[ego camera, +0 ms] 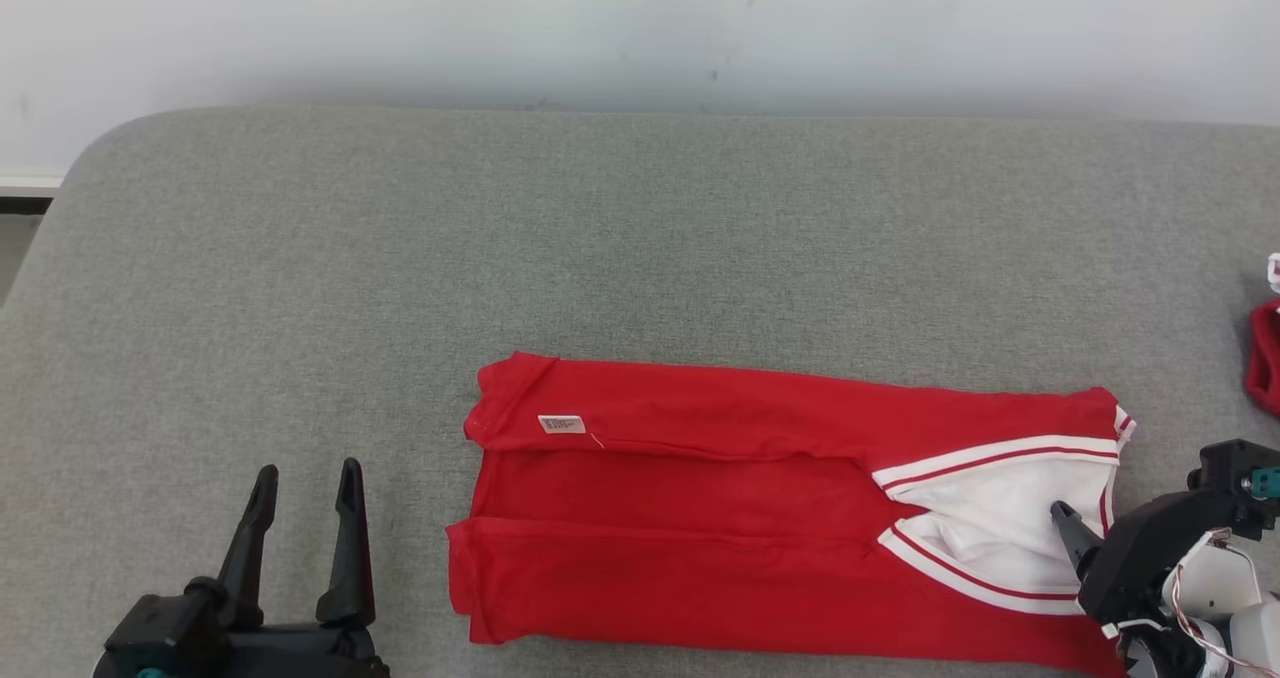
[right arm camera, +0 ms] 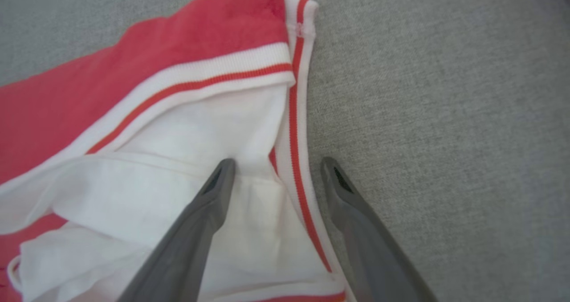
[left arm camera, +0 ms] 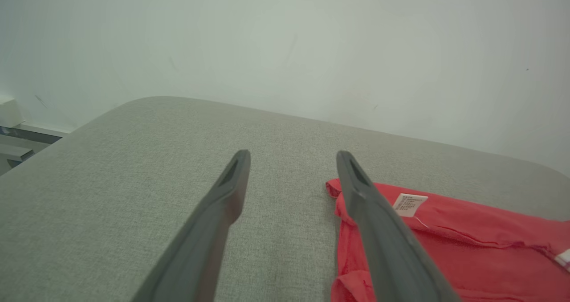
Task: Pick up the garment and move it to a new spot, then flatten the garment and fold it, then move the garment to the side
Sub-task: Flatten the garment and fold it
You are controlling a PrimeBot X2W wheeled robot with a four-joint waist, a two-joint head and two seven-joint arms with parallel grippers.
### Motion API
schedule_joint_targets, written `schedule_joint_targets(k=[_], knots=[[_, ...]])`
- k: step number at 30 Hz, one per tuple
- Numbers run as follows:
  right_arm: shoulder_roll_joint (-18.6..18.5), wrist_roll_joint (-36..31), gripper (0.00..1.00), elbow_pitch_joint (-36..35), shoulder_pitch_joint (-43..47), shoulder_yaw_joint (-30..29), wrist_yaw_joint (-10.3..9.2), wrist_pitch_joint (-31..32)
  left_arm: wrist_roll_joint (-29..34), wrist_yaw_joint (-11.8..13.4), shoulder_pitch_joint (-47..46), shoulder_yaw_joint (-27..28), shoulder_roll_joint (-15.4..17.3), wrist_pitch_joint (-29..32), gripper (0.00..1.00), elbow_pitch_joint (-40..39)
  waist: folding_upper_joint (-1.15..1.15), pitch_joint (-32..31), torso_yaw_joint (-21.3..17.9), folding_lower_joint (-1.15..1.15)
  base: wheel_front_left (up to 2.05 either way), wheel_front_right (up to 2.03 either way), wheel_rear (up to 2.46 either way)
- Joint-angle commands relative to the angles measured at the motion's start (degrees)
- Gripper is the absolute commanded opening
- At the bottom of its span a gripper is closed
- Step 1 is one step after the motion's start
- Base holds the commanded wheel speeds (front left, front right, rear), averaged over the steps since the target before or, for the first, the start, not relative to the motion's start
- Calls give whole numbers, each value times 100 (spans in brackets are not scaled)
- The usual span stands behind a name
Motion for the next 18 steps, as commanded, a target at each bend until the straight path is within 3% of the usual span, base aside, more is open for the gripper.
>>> schedule_joint_targets(k=[1, 4, 5, 6, 18], knots=[[113, -24, 100, 180, -6, -16, -15, 112, -26, -5, -78, -21, -9, -8, 100, 32, 0, -1, 33, 0, 0, 0, 0], [212, -56, 100, 391, -27, 98, -8, 344, -39, -13, -55, -34, -9, -8, 100, 62, 0, -25, 54, 0, 0, 0, 0], [218, -78, 24, 400, -24, 141, 0, 360, -46, -14, -36, -31, -9, -8, 100, 68, 0, -37, 52, 0, 0, 0, 0], [216, -91, 0, 403, -19, 154, 0, 353, -50, -14, -14, -29, -8, -8, 100, 79, 0, -56, 51, 0, 0, 0, 0], [-152, -399, 0, -199, 48, -280, -16, 52, -180, 90, 431, 26, -7, -7, 100, 165, 0, -606, -322, 0, 0, 0, 0]])
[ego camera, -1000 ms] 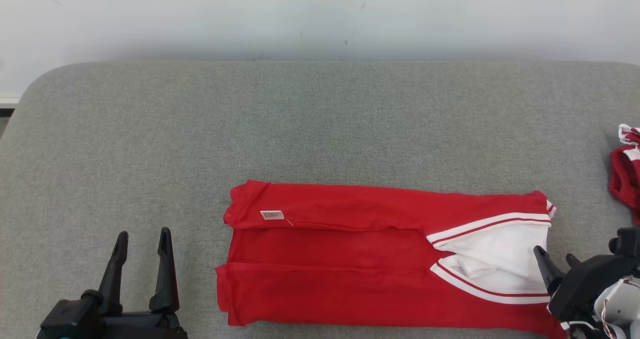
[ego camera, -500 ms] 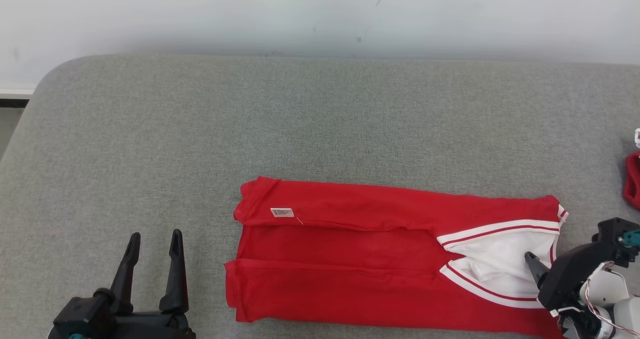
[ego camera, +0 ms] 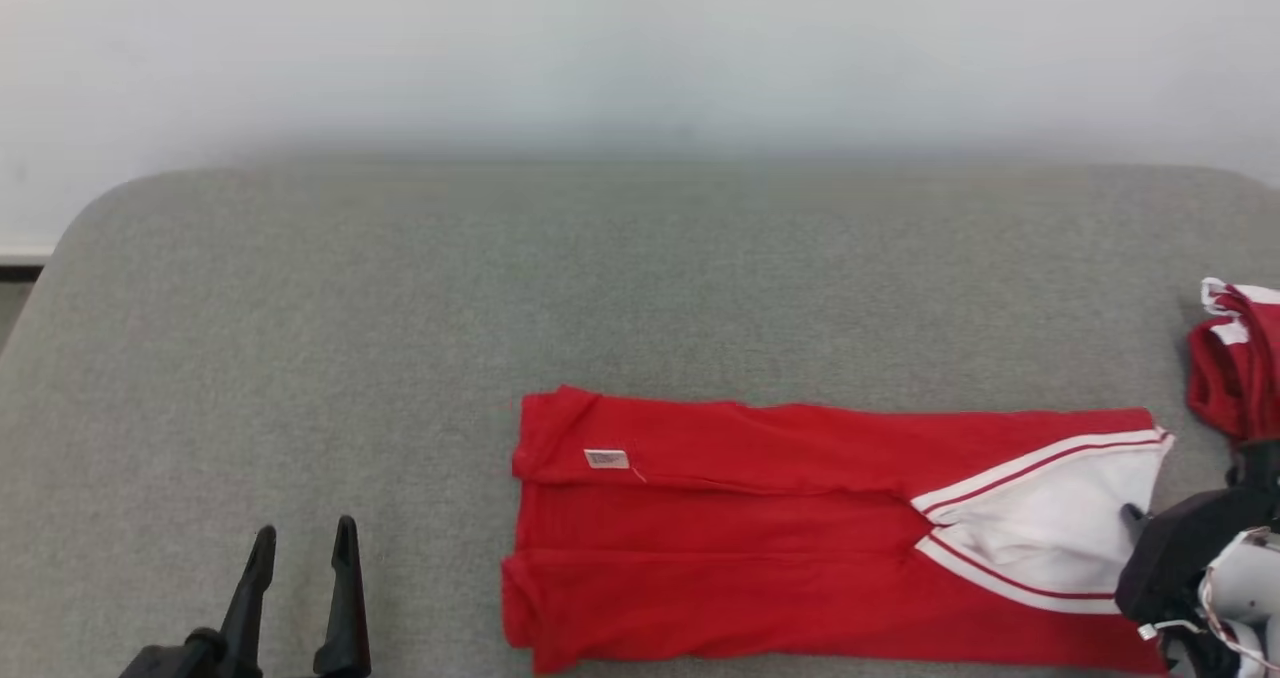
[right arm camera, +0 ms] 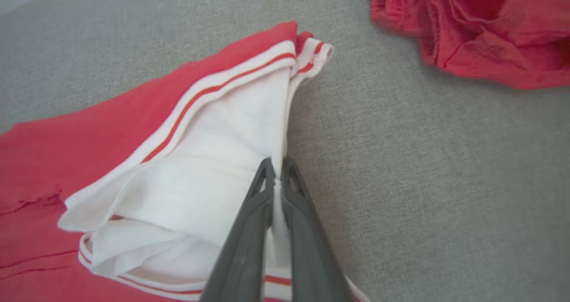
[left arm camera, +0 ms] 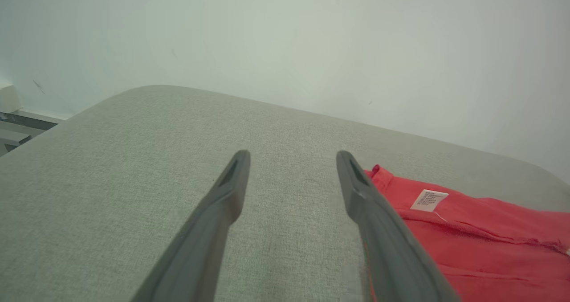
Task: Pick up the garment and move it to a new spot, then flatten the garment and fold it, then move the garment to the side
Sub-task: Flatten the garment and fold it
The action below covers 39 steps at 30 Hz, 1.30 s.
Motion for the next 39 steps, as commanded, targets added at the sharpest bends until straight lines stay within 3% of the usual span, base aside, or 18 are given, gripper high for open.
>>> schedule_joint_targets(k=[1, 9, 13, 20, 25, 31, 39], knots=[[-94, -107, 0, -122, 12, -109, -17, 6, -66, 18, 118, -1, -4, -7, 100, 14, 0, -224, -212, 0, 0, 0, 0], [-346, -670, 0, -488, -3, -353, -17, 256, -119, 63, 274, -73, -3, -6, 100, -78, 0, -457, -377, 0, 0, 0, 0], [-403, -826, 0, -728, -39, -193, -17, 422, -111, 99, 319, -92, -1, -6, 100, -103, 0, -541, -406, 0, 0, 0, 0], [-244, -175, 0, -1433, -60, 1227, -16, 1058, -143, 107, 437, -18, -2, -3, 100, -242, 0, -598, -426, 0, 0, 0, 0], [-132, 208, 0, -1546, -193, 2162, -16, 1256, -153, 109, 418, -62, -3, -3, 100, -252, 0, -531, -347, 0, 0, 0, 0], [200, 435, 0, -1150, -571, 3018, -16, 1334, -135, 96, 269, -151, -3, -3, 100, -198, 0, -429, -154, 0, 0, 0, 0], [518, 617, 0, -83, -1231, 3790, -16, 1125, -167, 113, 90, -366, -3, -3, 100, -145, 0, -258, 184, 0, 0, 0, 0]])
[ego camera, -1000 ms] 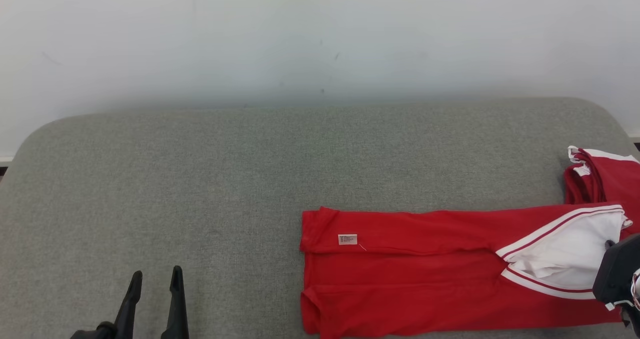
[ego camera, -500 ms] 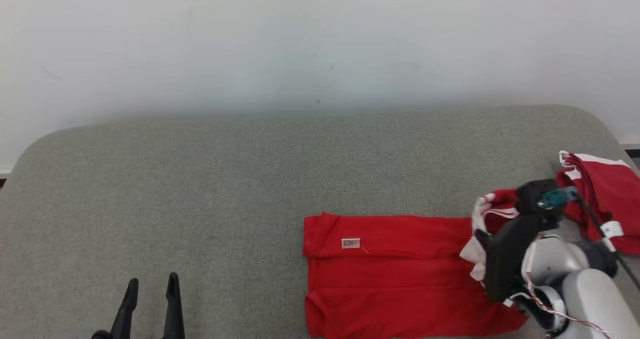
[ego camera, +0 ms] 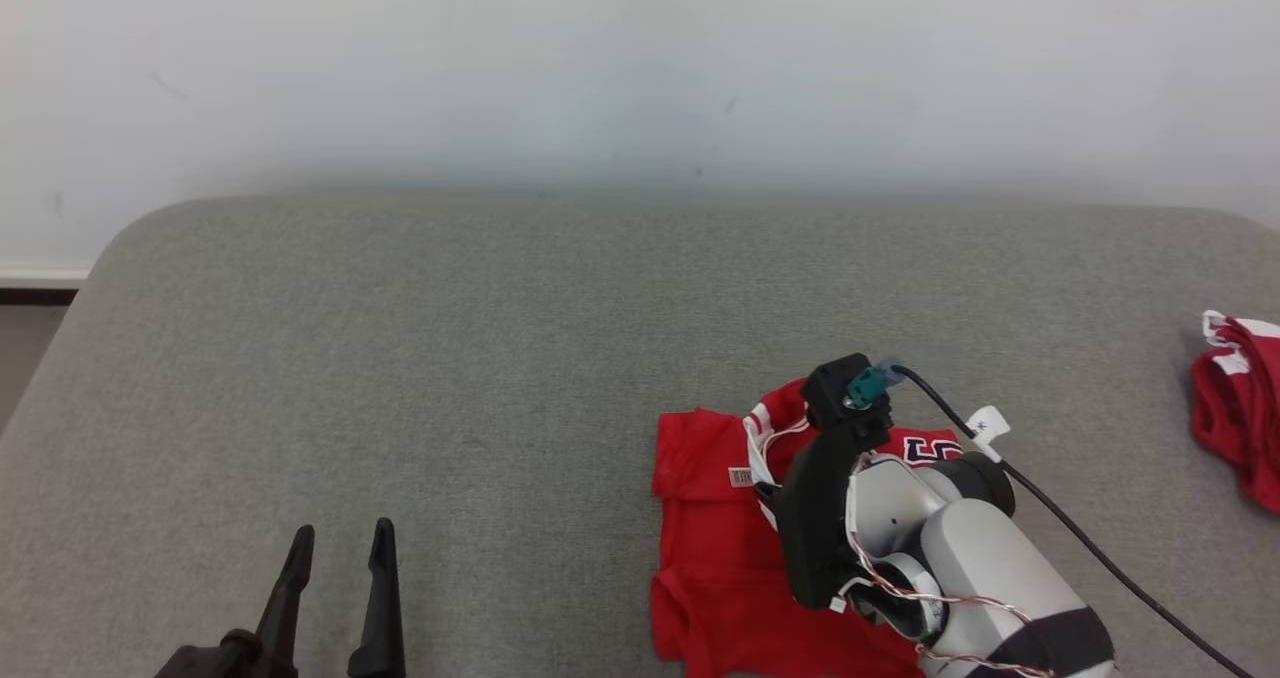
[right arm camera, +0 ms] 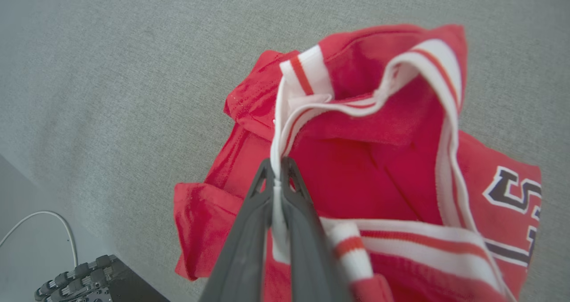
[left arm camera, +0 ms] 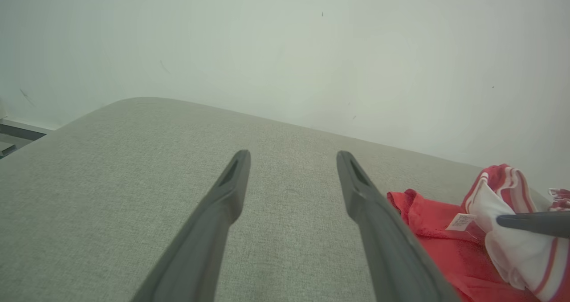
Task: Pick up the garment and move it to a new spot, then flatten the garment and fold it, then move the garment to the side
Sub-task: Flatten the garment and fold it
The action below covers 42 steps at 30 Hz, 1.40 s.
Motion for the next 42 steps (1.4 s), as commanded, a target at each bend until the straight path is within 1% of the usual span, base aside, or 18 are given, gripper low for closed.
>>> schedule_joint_targets(k=[1, 5, 6, 7, 8, 10, 13, 17, 20, 24, 28, 31, 36, 38, 42], knots=[[26, 24, 0, 136, -119, 70, -15, -86, -19, 19, -70, -35, -2, 1, 100, 25, 0, 91, 146, -1, 0, 0, 0], [103, 94, 0, 672, -381, 311, -15, -271, -29, 29, -132, -154, -1, 1, 100, 57, 0, 131, 277, -1, 0, 0, 0], [115, 130, 26, 794, -437, 364, -15, -316, -37, 38, -148, -179, -2, 1, 100, 64, 0, 137, 298, -1, 0, 0, 0], [121, 172, 72, 887, -485, 406, -15, -370, -41, 48, -160, -199, -2, 1, 100, 65, 0, 141, 316, -1, 0, 0, 0], [129, 250, 100, 953, -534, 422, -15, -457, -48, 59, -163, -213, -2, 1, 100, 64, 0, 146, 325, -1, 0, 0, 0], [133, 356, 100, 995, -579, 435, -15, -546, -57, 72, -163, -223, -2, 1, 100, 65, 0, 152, 329, -1, 0, 0, 0], [147, 855, 100, 916, -698, 635, -15, -823, -71, 87, -160, -226, 0, 1, 100, 64, 0, 158, 315, -1, 0, 0, 0], [130, 1436, 100, 643, -936, 622, -15, -1537, -63, 115, -87, -176, -3, 1, 100, 61, 0, 102, 210, -1, 0, 0, 0], [126, 1512, 100, 524, -1045, 349, -15, -2119, -44, 108, -60, -146, -1, 1, 100, 55, 0, 36, 120, -1, 0, 0, 0], [-207, 1246, 100, 429, -901, -22, -15, -2581, -28, 88, -8, -130, -2, 1, 100, 60, 0, -65, 6, -1, 0, 0, 0], [-528, 838, 100, 274, -490, -470, -15, -2895, -35, 72, 70, -125, -2, 1, 100, 48, 0, -135, -99, -1, 0, 0, 0], [-712, 472, 100, 17, -35, -925, -15, -3293, -43, 69, 92, -107, -2, 1, 100, 51, 0, -171, -182, -1, 0, 0, 0], [-751, -185, 100, -499, 932, -1621, -15, -4106, -25, 94, 77, -44, -1, 1, 100, 53, 0, -236, -350, -1, 0, 0, 0], [-772, -439, 100, -648, 1288, -1768, -15, -4363, 9, 113, 94, -27, -2, 1, 100, 77, 0, -262, -436, -1, 0, 0, 0], [-631, -775, 100, -788, 1785, -1972, -15, -4816, 112, 144, 40, 47, -2, 2, 100, 139, 0, -325, -636, -1, 0, 0, 0]])
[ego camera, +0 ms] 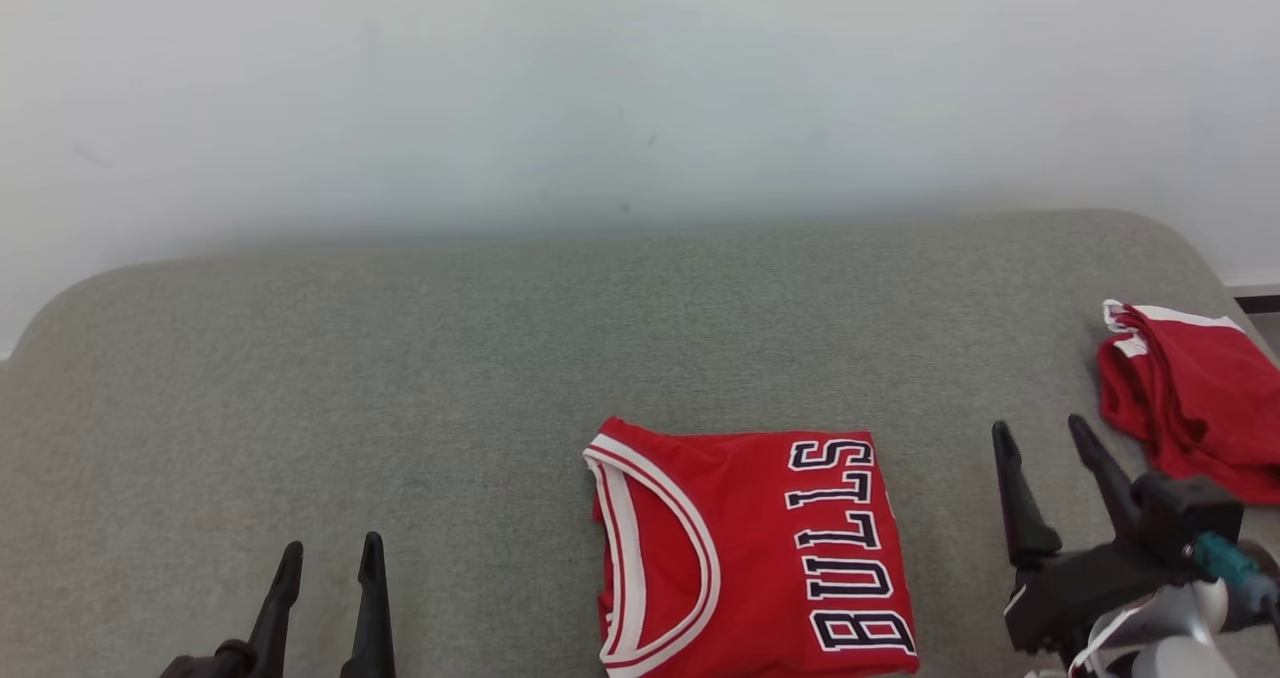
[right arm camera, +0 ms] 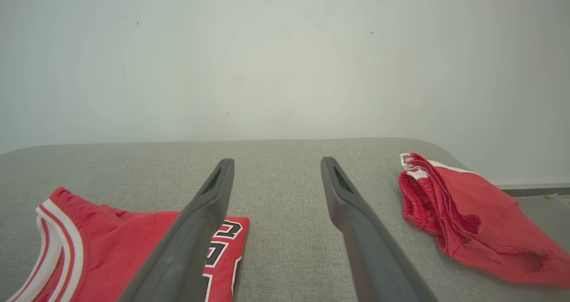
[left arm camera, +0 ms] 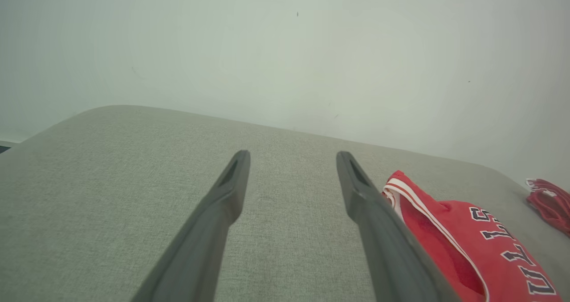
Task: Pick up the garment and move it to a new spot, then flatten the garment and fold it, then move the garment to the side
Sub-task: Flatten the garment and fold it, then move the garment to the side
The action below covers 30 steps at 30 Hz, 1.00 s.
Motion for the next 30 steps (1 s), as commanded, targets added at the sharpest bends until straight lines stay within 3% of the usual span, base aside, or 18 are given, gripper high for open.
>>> schedule_joint_targets(k=[1, 17, 30], knots=[[78, -121, 100, -33, 177, -5, -15, -148, 102, 20, -38, 47, -1, 1, 100, 42, 0, -91, -180, 1, 0, 0, 0], [113, -192, 100, 412, 395, 295, -15, -708, 353, -41, -278, 338, -1, 1, 100, 532, 0, -232, -396, 1, 0, 0, 0], [191, -130, 100, 437, 435, 301, -15, -645, 234, 6, 0, 244, -1, 1, 100, 514, 0, -286, -276, 1, 0, 0, 0]])
